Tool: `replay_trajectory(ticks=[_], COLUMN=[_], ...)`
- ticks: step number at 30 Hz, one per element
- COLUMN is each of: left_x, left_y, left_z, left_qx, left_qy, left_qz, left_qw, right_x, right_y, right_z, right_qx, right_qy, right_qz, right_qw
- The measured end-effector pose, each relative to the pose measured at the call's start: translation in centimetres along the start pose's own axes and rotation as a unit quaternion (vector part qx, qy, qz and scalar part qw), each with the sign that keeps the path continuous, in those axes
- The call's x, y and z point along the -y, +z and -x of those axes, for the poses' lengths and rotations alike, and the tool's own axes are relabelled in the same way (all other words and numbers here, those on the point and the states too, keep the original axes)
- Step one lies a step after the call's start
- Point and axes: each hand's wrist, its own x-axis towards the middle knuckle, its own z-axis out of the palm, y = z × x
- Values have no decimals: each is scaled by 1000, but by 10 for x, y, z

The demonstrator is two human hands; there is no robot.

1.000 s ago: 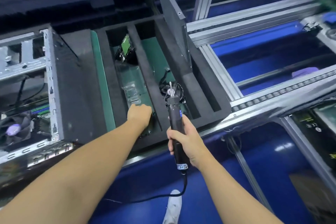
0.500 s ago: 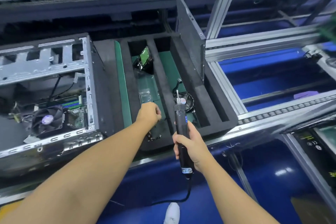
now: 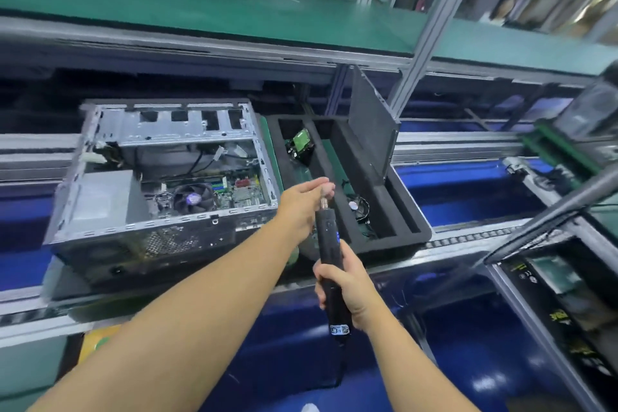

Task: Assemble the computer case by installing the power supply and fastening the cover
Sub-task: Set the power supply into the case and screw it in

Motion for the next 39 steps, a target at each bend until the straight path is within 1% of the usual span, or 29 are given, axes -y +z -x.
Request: replay_trajectory(ticks=[5, 9, 12, 16, 19, 22, 25, 30, 35, 37, 39], left_x=[-37, -61, -74, -82, -86, -90, -94, -104, -112, -116, -123], left_y=[-25, -64, -97, -138, -169, -198, -219, -246, -264, -271, -276], left_z=[61, 91, 108, 124, 133, 143, 152, 162, 165, 166, 167], left_qx=[43, 67, 89, 78, 73, 78, 88, 83, 62, 58, 60], left_qy=[28, 59, 63, 88, 93, 92, 113, 123, 125, 132, 135], left_qz=[111, 201, 210, 203, 180, 120, 74, 45, 8, -31, -110], left_qw=[993, 976, 972, 972, 977, 985, 987, 988, 990, 989, 983], right_x=[8, 7, 0, -13, -22, -29, -32, -33, -33, -32, -32], right_y=[50, 90, 116, 146, 165, 179, 192, 203, 210, 210, 209], right_z=[28, 40, 45, 48, 51, 54, 55, 55, 53, 51, 49], right_qx=[7, 30, 52, 85, 105, 128, 148, 192, 213, 221, 228], right_qy=[-15, -15, -10, 9, 17, 22, 35, 62, 91, 106, 124], right_qz=[-12, -21, -23, -17, -8, 1, 10, 10, 14, 17, 22], right_qw=[1000, 999, 998, 996, 994, 991, 988, 979, 973, 969, 966])
